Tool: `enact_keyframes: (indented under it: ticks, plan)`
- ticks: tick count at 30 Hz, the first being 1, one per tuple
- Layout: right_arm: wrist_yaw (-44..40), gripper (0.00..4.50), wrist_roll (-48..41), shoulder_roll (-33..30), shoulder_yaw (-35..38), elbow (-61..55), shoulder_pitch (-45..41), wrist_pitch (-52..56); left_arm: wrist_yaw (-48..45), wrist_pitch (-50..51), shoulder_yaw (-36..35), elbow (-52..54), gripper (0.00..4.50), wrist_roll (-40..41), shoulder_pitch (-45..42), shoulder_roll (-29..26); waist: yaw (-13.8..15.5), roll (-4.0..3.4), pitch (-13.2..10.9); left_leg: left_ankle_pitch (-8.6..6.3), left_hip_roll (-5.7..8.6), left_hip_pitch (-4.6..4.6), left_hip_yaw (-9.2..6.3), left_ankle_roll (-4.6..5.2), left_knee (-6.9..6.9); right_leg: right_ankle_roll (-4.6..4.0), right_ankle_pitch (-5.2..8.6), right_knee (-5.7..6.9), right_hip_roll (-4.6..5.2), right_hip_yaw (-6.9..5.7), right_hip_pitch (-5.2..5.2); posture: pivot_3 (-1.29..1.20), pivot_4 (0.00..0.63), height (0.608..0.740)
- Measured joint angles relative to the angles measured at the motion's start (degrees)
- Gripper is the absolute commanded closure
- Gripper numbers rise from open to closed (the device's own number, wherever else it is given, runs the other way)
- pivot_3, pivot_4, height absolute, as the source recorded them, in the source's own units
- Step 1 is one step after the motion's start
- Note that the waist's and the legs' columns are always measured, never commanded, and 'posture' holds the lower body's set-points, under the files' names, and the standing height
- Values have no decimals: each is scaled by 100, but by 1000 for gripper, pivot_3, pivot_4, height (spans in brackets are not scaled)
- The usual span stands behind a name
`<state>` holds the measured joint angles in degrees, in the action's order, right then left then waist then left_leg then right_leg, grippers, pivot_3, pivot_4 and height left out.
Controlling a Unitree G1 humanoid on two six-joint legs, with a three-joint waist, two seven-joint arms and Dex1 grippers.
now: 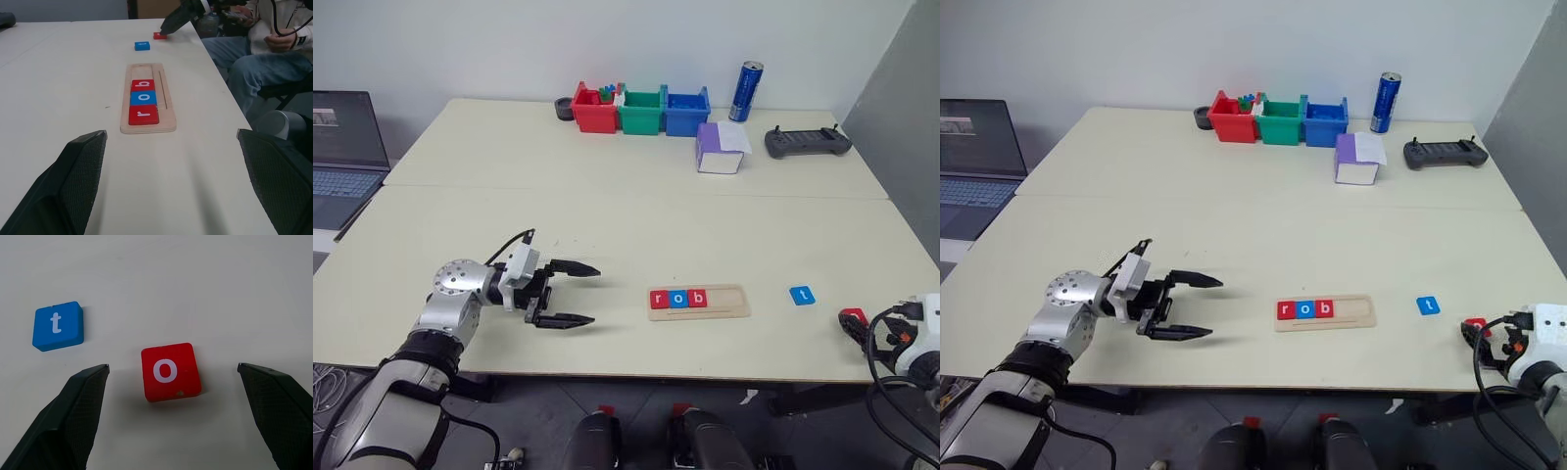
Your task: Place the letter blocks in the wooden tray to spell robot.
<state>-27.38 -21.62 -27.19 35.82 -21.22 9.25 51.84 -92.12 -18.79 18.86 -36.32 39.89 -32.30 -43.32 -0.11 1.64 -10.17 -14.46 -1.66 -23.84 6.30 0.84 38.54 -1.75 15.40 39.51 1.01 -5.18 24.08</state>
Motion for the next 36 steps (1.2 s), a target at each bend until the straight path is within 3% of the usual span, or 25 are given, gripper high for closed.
enact_keyframes:
  ticks: [2, 5, 12, 16, 21, 26, 30, 36]
  plan:
    - [2, 36, 5, -5, -101, 129, -40, -117, 0, -1, 14, -28, 0, 0, -8, 0, 0, 0, 0, 0, 0, 0, 0, 0, -1, 0, 0, 0, 0, 0, 0, 0, 150, 740]
    - [-17, 644, 8, -97, -143, 309, -18, -315, 0, -2, 57, -48, 0, 9, -13, 0, 3, 3, 1, 0, 0, 0, 0, 0, -1, 0, 0, -3, 0, 0, -1, 0, 150, 740]
    - [-66, 3057, -84, -215, -128, 444, 108, -501, 0, -1, 59, -51, 0, 26, -13, -9, 1, 10, 6, 0, -1, 1, -1, 0, -3, 0, 0, -4, -1, 0, -2, 0, 150, 740]
    - [0, 3043, -394, -282, -265, 76, -286, -151, 1, -3, 59, -47, 0, 37, -14, -26, -35, 7, 5, 1, -2, 3, 2, 0, -3, 4, -2, 1, -1, 4, 1, 0, 150, 740]
    - [339, 3043, -691, -409, -494, -286, -1475, 245, 0, -7, 57, -36, 0, 53, 2, -71, -18, 7, 5, 1, -2, 1, 2, 0, -8, 3, -2, -2, -4, 6, 4, 0, 150, 740]
    - [1140, 3043, -280, 34, -1830, -4, -2985, 363, 1, -7, 33, 23, 0, 60, -1, -117, -32, 12, 8, 2, -2, 2, -1, 0, -15, -4, 2, -2, -5, 3, 5, 0, 150, 740]
    - [1447, 3043, 18, 534, -2686, 314, -2837, 389, 0, -23, -32, 13, 0, 58, 67, -120, 57, 12, 8, 14, 12, -9, -2, -22, -29, -11, 4, -13, 2, 3, 9, 0, 150, 740]
    - [1649, 3043, 157, 558, -2904, 160, -2447, 518, 1, -44, -134, 24, 0, 52, 177, -120, 18, 12, 8, 14, 13, -17, 5, -23, -30, -1, -2, -49, 6, 7, 4, 0, 150, 740]
